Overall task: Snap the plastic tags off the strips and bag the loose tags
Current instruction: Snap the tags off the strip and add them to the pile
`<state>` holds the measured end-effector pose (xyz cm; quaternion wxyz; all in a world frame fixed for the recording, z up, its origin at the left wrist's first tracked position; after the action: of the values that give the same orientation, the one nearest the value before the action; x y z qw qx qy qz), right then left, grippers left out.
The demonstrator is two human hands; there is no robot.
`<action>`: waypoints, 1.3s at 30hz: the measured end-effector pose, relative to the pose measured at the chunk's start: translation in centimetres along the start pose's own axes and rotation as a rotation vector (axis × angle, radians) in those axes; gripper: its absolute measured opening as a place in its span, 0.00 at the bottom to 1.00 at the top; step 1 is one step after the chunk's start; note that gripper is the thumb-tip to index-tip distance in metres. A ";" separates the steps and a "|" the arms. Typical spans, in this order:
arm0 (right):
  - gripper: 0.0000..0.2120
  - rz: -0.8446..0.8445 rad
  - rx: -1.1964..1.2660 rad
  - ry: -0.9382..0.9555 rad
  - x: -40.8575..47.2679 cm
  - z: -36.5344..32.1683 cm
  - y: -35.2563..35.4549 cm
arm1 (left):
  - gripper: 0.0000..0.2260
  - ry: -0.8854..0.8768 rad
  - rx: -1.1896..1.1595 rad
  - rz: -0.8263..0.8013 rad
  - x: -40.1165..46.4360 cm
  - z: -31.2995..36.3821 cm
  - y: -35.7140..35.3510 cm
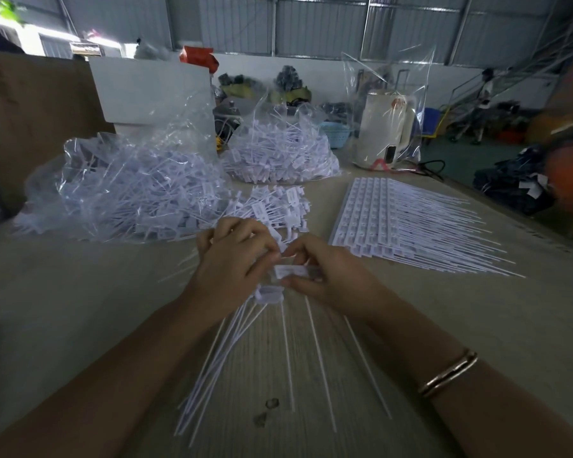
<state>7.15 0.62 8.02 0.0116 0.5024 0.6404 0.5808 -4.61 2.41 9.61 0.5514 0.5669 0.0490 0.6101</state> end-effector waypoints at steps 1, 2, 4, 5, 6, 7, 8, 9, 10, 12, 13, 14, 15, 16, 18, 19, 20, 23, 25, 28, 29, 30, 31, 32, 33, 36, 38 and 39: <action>0.16 0.010 -0.011 0.006 0.1 -0.2 0.0 | 0.18 -0.014 -0.004 0.007 -0.1 0.4 -0.2; 0.16 0.022 -0.018 0.008 0.1 -0.3 0.0 | 0.20 -0.007 -0.024 0.001 -0.2 0.5 -0.4; 0.17 0.032 -0.021 0.017 0.2 -0.5 0.1 | 0.22 0.030 -0.096 -0.075 -0.1 0.5 -1.2; 0.17 0.027 -0.014 0.019 0.2 -0.6 0.1 | 0.23 0.046 -0.117 -0.127 -0.1 0.4 -1.7; 0.16 0.019 0.001 0.017 0.2 -0.5 0.1 | 0.23 0.061 -0.130 -0.155 0.0 0.3 -2.0; 0.16 0.009 0.018 0.008 0.1 -0.2 0.2 | 0.23 0.079 -0.149 -0.156 0.1 0.0 -2.0; 0.14 0.001 0.027 -0.003 0.0 0.2 0.4 | 0.23 0.102 -0.171 -0.142 0.1 -0.4 -1.7; 0.12 -0.007 0.023 -0.021 -0.2 0.7 0.7 | 0.23 0.127 -0.180 -0.127 0.1 -0.7 -1.5; 0.11 -0.018 0.006 -0.038 -0.4 1.1 0.8 | 0.23 0.148 -0.168 -0.120 0.0 -1.0 -1.4; 0.09 -0.038 -0.052 -0.053 -0.7 1.8 1.0 | 0.22 0.164 -0.126 -0.126 -0.3 -1.2 -1.4; 0.08 -0.036 -0.077 -0.055 -0.8 1.9 1.1 | 0.21 0.159 -0.129 -0.126 -0.3 -1.1 -1.3; 0.07 -0.031 -0.082 -0.059 -0.8 2.1 1.2 | 0.20 0.145 -0.149 -0.121 -0.4 -0.9 -1.1; 0.05 -0.029 -0.057 -0.070 -0.9 2.1 1.1 | 0.20 0.114 -0.172 -0.114 -0.3 -0.5 -0.9; 0.03 -0.029 0.001 -0.086 -0.9 2.2 1.0 | 0.19 0.072 -0.182 -0.107 -0.2 -0.1 -0.6; 0.03 -0.010 0.138 -0.117 -0.9 2.2 1.0 | 0.18 -0.009 -0.170 -0.088 -0.3 0.7 -0.1; 0.06 0.010 0.179 -0.129 -0.9 2.3 1.3 | 0.17 -0.039 -0.160 -0.068 -0.4 0.9 0.3; 0.08 0.035 0.192 -0.148 -1.1 2.7 1.9 | 0.16 -0.059 -0.153 -0.044 -0.4 0.8 0.7; 0.07 0.093 0.150 -0.209 -2.3 4.0 3.8 | 0.17 0.010 -0.158 -0.011 -0.3 -1.2 1.4; 0.04 0.077 0.108 -0.183 -2.5 3.8 3.6 | 0.19 0.094 -0.106 -0.044 -0.2 -2.4 1.0; 0.08 -0.002 0.051 -0.081 -1.1 1.9 1.4 | 0.21 0.121 -0.026 -0.028 0.1 -2.0 0.2; 0.08 -0.012 0.041 -0.043 -0.6 1.2 0.8 | 0.21 0.109 -0.046 -0.021 0.2 -1.4 0.0; 0.10 -0.003 0.022 -0.003 -0.2 0.5 0.4 | 0.21 0.096 -0.089 -0.035 0.3 -0.8 -0.3; 0.11 0.017 0.009 0.031 0.1 -0.1 0.3 | 0.22 0.089 -0.139 -0.070 0.3 -0.3 -0.8; 0.13 0.039 0.012 0.049 0.3 -0.5 0.3 | 0.23 0.086 -0.181 -0.116 0.2 0.0 -1.3; 0.14 0.054 0.027 0.055 0.4 -0.7 0.4 | 0.23 0.082 -0.214 -0.159 0.0 0.2 -1.8; 0.15 0.047 0.094 0.016 0.0 -0.3 0.9 | 0.15 0.104 -0.283 -0.192 0.1 -0.2 -2.2; 0.13 0.025 0.093 -0.014 -0.5 0.4 1.3 | 0.16 0.130 -0.284 -0.175 0.2 -0.7 -2.0; 0.12 0.016 0.063 -0.015 -0.6 0.6 1.4 | 0.19 0.135 -0.271 -0.178 0.2 -0.8 -2.0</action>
<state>8.73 0.45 8.57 -0.0042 0.5120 0.6542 0.5566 -3.96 3.75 8.07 0.6701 0.4385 0.0529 0.5965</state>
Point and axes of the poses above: each hand's wrist, its own x-axis towards the middle knuckle, its own y-axis out of the back of the hand, z = x × y, the point moved 9 cm from there along x, towards the middle knuckle, and after that the axes turned 14 degrees about y, right-handed, at the moved point
